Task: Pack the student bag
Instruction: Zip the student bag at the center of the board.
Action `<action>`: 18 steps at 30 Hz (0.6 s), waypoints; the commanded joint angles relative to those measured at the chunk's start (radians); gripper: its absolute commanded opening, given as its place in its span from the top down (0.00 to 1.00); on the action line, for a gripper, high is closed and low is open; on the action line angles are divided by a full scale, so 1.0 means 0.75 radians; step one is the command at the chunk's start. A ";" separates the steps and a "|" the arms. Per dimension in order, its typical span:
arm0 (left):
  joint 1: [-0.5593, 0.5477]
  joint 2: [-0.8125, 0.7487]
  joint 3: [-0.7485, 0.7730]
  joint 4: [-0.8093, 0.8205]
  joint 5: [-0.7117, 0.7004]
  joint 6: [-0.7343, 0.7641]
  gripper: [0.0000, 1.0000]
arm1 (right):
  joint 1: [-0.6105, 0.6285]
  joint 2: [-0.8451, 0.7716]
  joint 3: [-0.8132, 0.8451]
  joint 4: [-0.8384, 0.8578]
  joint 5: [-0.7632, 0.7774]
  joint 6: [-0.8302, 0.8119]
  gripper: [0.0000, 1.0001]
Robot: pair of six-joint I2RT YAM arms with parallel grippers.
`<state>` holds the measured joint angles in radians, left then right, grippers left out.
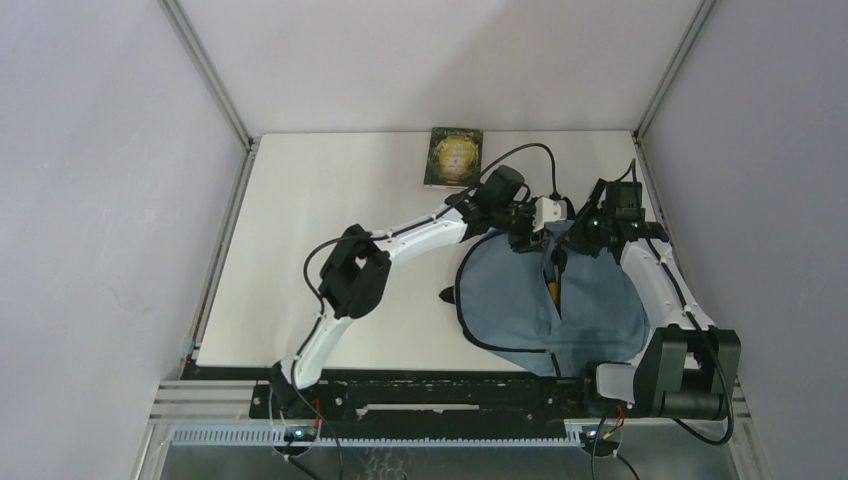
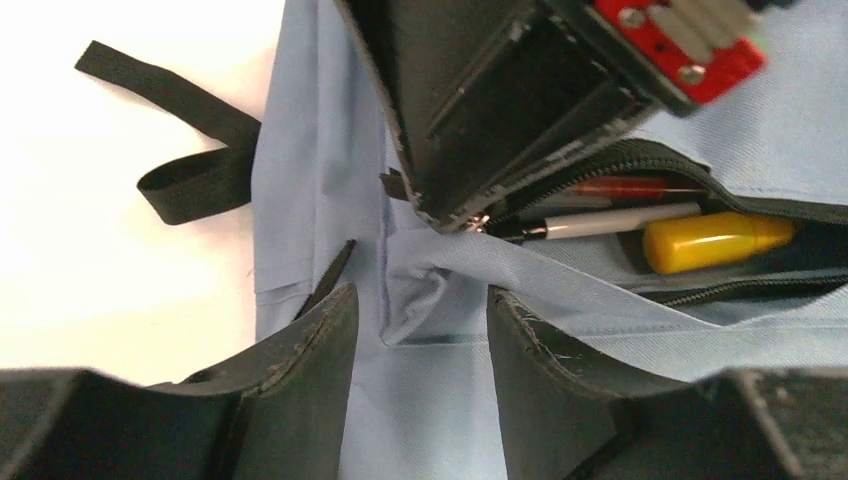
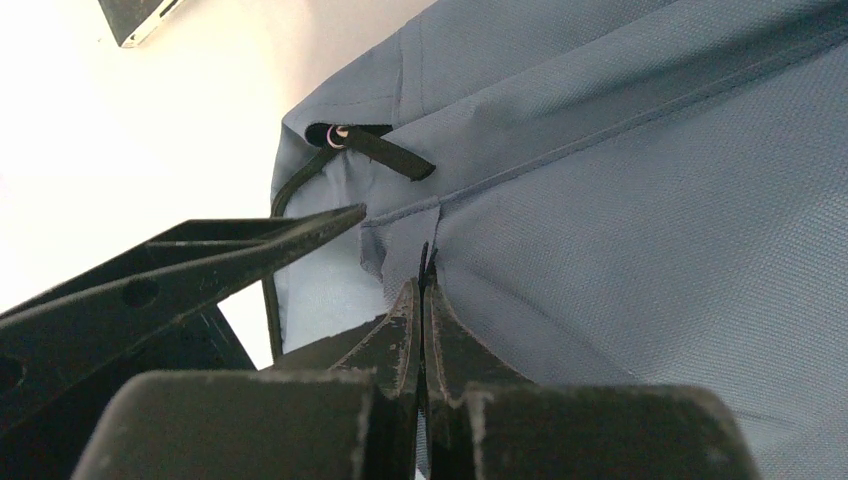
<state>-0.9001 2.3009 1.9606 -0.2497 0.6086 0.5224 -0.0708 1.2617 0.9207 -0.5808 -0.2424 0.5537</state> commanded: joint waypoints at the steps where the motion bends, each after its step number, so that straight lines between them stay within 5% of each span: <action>1: 0.008 0.034 0.140 0.018 0.003 -0.011 0.46 | -0.004 -0.055 0.002 0.003 -0.022 -0.017 1.00; 18: 0.005 0.061 0.227 -0.174 0.082 0.029 0.54 | -0.006 -0.075 0.002 -0.007 -0.022 -0.007 1.00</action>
<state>-0.8982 2.3386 2.0224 -0.3122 0.6250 0.5316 -0.0708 1.2476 0.9207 -0.5861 -0.2462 0.5545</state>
